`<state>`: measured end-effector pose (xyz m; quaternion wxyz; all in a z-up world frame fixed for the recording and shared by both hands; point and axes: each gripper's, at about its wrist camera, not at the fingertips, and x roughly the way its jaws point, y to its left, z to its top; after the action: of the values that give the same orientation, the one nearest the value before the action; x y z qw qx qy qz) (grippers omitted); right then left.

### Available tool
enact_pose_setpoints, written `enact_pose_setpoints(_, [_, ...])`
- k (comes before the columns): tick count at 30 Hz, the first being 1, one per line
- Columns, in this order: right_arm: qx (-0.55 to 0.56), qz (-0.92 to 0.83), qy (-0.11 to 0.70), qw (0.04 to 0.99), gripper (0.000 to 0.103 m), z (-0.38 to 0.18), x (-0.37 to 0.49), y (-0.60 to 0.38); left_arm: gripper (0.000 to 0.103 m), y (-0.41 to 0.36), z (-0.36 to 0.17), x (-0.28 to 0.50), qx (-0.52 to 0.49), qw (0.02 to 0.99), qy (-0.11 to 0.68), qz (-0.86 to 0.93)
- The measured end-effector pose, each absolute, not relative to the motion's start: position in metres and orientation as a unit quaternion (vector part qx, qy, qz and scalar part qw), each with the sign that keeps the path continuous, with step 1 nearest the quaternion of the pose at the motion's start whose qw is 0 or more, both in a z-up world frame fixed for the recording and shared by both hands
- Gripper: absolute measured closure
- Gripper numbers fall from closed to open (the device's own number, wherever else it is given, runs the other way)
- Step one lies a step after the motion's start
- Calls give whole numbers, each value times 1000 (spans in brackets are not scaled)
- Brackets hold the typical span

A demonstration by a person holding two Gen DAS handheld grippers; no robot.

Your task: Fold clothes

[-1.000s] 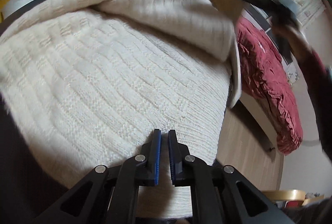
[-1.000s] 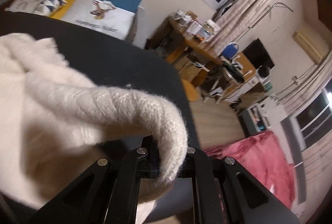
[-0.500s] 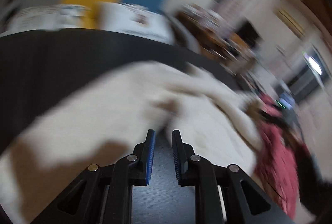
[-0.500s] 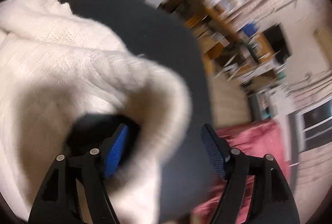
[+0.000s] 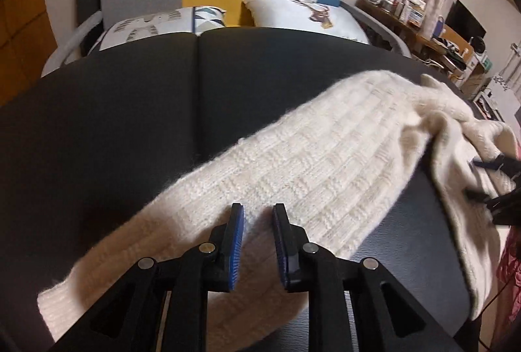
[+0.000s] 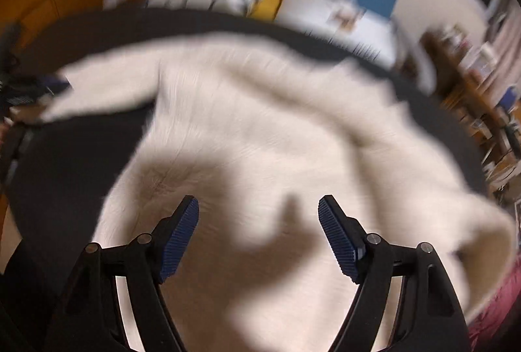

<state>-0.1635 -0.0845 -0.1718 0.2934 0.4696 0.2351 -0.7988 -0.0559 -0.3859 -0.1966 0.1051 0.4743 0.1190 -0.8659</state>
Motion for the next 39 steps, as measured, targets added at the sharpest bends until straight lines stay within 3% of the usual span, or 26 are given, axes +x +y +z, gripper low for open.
enact_pose_setpoints(3, [497, -802, 157, 292, 18, -191, -181, -105, 81, -415, -199, -52, 470, 97, 165, -862])
enact_pose_setpoints(6, [498, -806, 147, 284, 14, -194, -187, -120, 95, -434, -202, -49, 467, 91, 192, -858])
enact_pose_setpoints(11, [504, -803, 149, 279, 13, -195, -189, -137, 95, -436, -198, -50, 461, 111, 179, -862])
enact_pose_setpoints(13, [513, -797, 142, 286, 13, -192, -192, -137, 85, -437, -187, -48, 447, 125, 193, -864])
enact_pose_setpoints(18, [510, -789, 70, 335, 13, -160, -184, -115, 83, -389, -158, -23, 394, 9, 266, -880])
enact_pose_setpoints(24, [498, -812, 122, 280, 13, -157, -127, -48, 78, -283, -199, -18, 454, -122, 339, -815])
enact_pose_setpoints(33, [495, -830, 54, 252, 13, -186, -84, 26, 74, -253, -231, -22, 469, -95, 460, -748])
enact_pose_setpoints(39, [491, -828, 63, 263, 1, -190, -84, 6, 73, -242, -235, -24, 476, -89, 506, -714])
